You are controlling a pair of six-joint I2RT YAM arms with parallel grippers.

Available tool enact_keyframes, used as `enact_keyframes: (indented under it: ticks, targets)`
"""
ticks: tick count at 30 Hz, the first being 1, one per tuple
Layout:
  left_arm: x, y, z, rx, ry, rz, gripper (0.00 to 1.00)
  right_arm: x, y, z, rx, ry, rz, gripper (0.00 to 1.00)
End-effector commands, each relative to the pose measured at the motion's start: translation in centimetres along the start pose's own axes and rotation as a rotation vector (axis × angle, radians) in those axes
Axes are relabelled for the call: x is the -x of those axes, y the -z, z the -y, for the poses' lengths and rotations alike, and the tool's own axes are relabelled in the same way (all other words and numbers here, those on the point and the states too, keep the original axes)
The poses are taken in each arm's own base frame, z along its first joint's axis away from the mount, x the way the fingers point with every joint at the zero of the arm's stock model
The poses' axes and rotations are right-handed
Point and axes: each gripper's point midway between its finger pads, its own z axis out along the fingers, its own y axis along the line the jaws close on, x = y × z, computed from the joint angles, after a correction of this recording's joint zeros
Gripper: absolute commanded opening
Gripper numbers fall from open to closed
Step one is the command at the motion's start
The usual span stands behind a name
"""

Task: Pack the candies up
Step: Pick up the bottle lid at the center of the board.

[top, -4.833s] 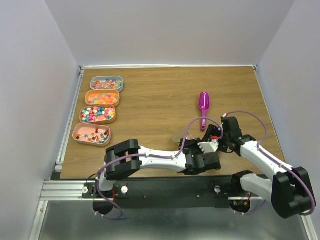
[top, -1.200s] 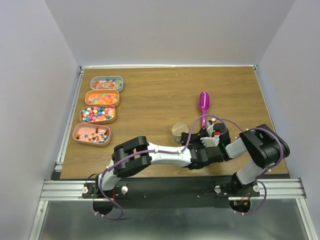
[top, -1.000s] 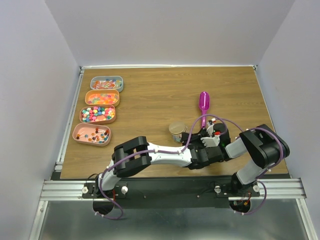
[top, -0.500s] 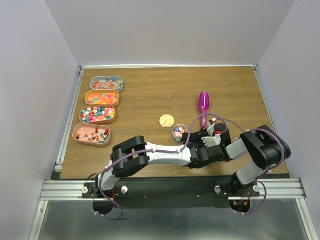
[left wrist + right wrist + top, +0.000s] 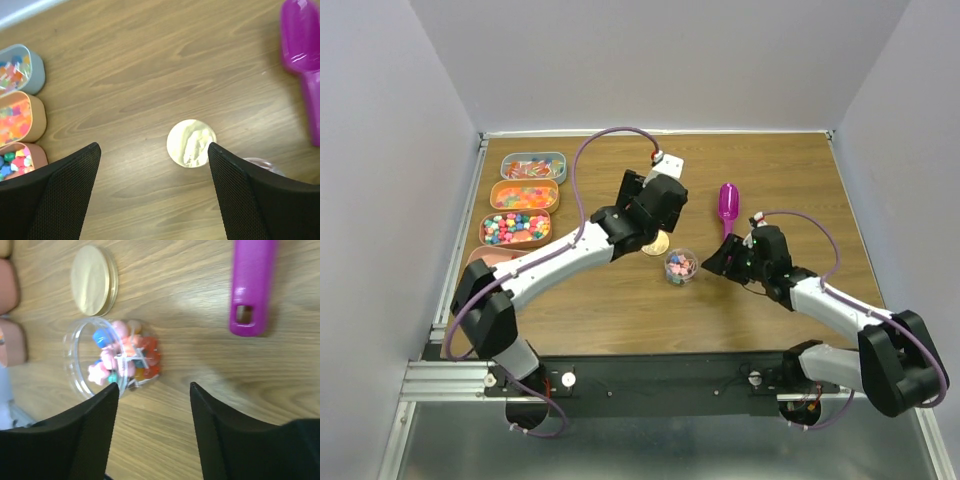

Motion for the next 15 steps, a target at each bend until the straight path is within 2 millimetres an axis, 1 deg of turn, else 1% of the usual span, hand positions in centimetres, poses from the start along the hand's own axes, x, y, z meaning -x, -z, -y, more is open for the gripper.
enact_keyframes:
  ticks: [1,3,4,5,7,8,9,10,11,13,15]
  targets:
    - [-6.4,-4.6,1.2,-0.134,-0.057,-0.208,0.95,-0.3,1.9,4.0,-0.238,0.128,-0.051,0.67]
    - [-7.1,-5.8,1.2,-0.157,-0.058,-0.239,0.96,0.1,2.3,4.3,-0.265,0.15,-0.043,0.68]
    - [-7.0,-6.5,1.1,-0.182,-0.055,-0.251,0.97,0.3,2.5,4.2,-0.264,0.174,-0.041,0.69]
    - [-8.1,-7.4,1.3,-0.181,-0.07,-0.286,0.99,0.8,2.8,3.8,-0.259,0.186,-0.031,0.73]
    - [-9.0,-8.6,1.8,-0.193,-0.088,-0.321,0.99,1.3,3.1,3.3,-0.247,0.215,-0.018,0.8]
    - [-9.4,-9.0,1.7,-0.194,-0.093,-0.333,0.99,1.7,3.2,3.1,-0.248,0.223,-0.007,0.87]
    - [-9.8,-9.5,1.9,-0.201,-0.097,-0.344,0.99,2.1,3.4,2.9,-0.244,0.237,0.003,0.9]
    - [-10.3,-9.9,2.4,-0.225,-0.099,-0.359,0.99,2.1,3.5,3.0,-0.247,0.249,0.002,0.93]
    - [-10.2,-10.3,2.5,-0.232,-0.094,-0.356,0.99,2.1,3.5,3.0,-0.25,0.254,0.003,0.99]
    - [-10.9,-10.8,3.0,-0.261,-0.096,-0.37,0.99,2.1,3.5,3.2,-0.254,0.265,-0.002,1.0]
    - [-11.0,-11.4,2.8,-0.263,-0.089,-0.373,0.99,2.0,3.5,3.3,-0.255,0.267,-0.007,1.0]
